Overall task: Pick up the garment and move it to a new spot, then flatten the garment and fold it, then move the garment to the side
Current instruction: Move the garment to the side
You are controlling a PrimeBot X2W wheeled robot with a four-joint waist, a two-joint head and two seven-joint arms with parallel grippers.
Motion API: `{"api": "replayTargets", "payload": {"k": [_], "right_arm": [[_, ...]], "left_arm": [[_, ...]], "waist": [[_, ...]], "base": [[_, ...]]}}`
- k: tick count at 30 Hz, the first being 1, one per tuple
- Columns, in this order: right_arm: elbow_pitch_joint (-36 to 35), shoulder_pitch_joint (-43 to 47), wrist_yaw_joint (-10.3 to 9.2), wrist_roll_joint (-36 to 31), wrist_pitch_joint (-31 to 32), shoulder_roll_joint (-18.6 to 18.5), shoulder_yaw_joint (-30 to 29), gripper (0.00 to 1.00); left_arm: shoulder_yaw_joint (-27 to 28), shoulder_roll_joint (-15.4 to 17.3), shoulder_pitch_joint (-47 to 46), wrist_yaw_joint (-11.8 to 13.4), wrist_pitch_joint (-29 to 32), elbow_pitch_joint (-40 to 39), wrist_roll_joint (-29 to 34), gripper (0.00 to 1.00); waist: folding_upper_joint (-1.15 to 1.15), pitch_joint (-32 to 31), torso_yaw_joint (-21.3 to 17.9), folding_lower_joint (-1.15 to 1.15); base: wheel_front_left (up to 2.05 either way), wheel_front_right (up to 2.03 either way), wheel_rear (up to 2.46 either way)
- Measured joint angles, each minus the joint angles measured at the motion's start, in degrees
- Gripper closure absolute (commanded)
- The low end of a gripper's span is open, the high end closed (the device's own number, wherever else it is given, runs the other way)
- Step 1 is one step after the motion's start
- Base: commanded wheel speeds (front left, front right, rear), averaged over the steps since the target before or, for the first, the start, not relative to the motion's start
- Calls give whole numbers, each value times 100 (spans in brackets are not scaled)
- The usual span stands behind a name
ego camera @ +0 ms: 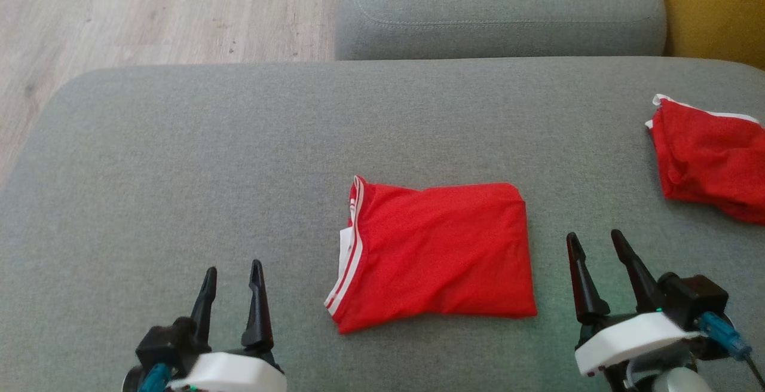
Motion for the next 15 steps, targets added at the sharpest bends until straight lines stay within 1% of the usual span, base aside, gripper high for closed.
{"api": "replayTargets", "payload": {"k": [9,12,15], "right_arm": [[-24,-4,0,-1,59,0,23,0],[-3,-31,0,-91,250,1,21,0],[58,-152,0,-191,590,1,20,0]], "left_arm": [[-2,1,-4,24,1,-20,0,0],[-5,1,-10,31,1,-58,1,0],[-19,1,-28,32,1,-70,7,0]], "waist": [[0,67,31,0],[0,116,46,0],[0,174,73,0]], "base": [[0,0,0],[0,0,0],[0,0,0]]}}
